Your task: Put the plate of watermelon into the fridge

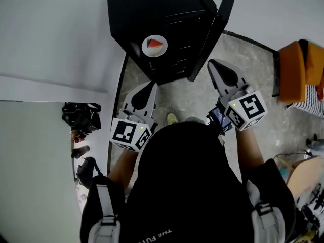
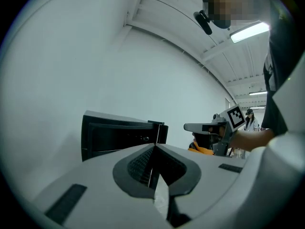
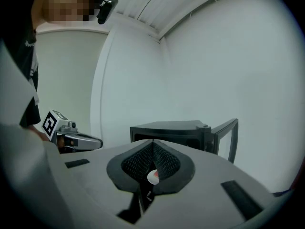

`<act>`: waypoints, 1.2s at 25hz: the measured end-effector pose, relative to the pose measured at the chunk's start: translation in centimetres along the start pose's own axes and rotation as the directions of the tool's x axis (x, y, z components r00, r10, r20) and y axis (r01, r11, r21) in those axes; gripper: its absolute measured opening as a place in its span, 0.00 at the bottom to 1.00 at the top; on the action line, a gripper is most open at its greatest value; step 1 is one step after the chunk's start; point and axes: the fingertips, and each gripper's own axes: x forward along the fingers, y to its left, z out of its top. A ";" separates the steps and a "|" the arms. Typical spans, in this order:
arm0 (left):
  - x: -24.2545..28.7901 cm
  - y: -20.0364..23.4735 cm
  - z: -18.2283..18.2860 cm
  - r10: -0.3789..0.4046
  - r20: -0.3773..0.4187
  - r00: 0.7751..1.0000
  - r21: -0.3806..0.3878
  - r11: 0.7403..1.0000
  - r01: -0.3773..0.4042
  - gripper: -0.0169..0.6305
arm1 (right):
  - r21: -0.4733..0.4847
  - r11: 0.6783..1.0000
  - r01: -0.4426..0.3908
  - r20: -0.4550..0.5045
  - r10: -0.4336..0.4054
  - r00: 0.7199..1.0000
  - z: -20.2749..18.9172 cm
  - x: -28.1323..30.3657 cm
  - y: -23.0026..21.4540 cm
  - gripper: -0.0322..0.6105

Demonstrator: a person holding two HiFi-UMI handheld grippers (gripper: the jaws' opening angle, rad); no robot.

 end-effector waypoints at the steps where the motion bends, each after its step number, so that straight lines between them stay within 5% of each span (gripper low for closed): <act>1: -0.2 -0.4 0.1 0.005 0.000 1.000 -0.004 1.000 -0.005 0.05 | 0.000 1.000 -0.001 0.000 0.001 1.000 0.1 -0.4 -0.1 0.07; 8: -1.1 -3.9 1.2 0.031 0.003 1.000 -0.048 0.998 -0.031 0.05 | -0.006 1.000 0.025 -0.011 -0.025 1.000 1.3 -5.1 -1.5 0.07; 18: -2.1 -11.5 1.8 0.020 0.037 0.999 0.001 1.000 -0.020 0.05 | -0.048 0.993 0.105 -0.024 -0.106 0.994 1.0 -15.6 -3.8 0.07; 30: -6.5 -20.1 -0.7 0.033 0.044 0.998 -0.023 0.999 -0.032 0.05 | -0.053 0.994 0.099 -0.053 -0.102 0.993 -1.6 -25.1 -1.1 0.07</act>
